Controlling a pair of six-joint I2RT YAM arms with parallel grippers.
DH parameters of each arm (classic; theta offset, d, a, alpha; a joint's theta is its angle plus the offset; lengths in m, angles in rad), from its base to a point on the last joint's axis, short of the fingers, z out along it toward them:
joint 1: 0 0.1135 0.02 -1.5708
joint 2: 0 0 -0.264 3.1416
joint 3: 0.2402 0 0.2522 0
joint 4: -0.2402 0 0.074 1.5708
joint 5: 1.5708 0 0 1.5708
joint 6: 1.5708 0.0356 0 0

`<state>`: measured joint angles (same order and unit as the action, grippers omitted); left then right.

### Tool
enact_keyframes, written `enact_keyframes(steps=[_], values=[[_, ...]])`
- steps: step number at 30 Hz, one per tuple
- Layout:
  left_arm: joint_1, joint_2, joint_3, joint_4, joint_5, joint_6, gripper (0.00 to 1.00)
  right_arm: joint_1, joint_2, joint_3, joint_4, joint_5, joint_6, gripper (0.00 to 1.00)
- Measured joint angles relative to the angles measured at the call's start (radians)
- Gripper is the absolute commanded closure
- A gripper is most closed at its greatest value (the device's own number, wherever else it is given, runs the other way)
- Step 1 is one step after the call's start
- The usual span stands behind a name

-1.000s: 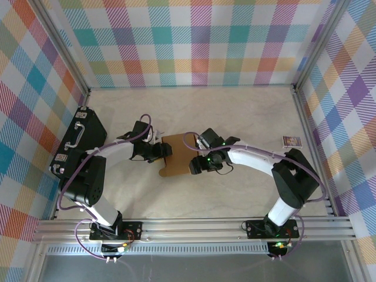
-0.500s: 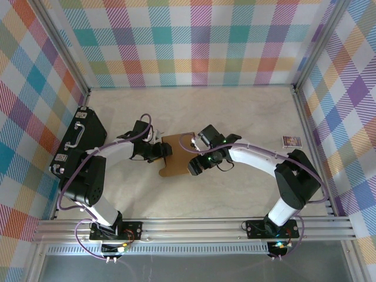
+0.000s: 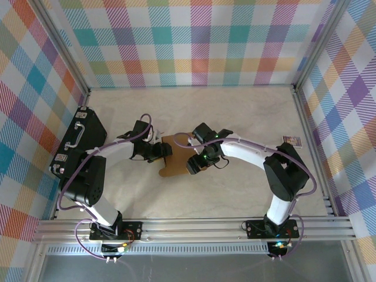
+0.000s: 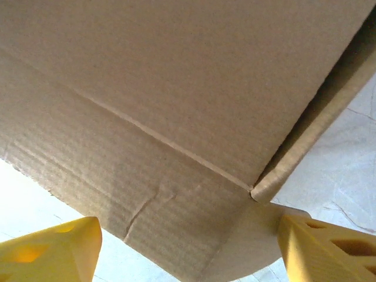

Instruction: Fold the paper box

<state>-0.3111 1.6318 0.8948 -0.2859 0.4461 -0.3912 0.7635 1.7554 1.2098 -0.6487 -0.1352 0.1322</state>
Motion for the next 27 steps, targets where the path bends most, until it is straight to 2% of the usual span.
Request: enact_keyframes(steps=[15, 27], values=[[0.0, 0.0, 0.0, -0.002, 0.0, 0.0, 0.37, 0.002, 0.016, 0.0, 0.02, -0.112, 0.098, 0.33], [0.0, 0.0, 0.0, -0.001, -0.002, -0.001, 0.36, 0.002, 0.026, 0.0, 0.027, -0.108, 0.127, 0.39]])
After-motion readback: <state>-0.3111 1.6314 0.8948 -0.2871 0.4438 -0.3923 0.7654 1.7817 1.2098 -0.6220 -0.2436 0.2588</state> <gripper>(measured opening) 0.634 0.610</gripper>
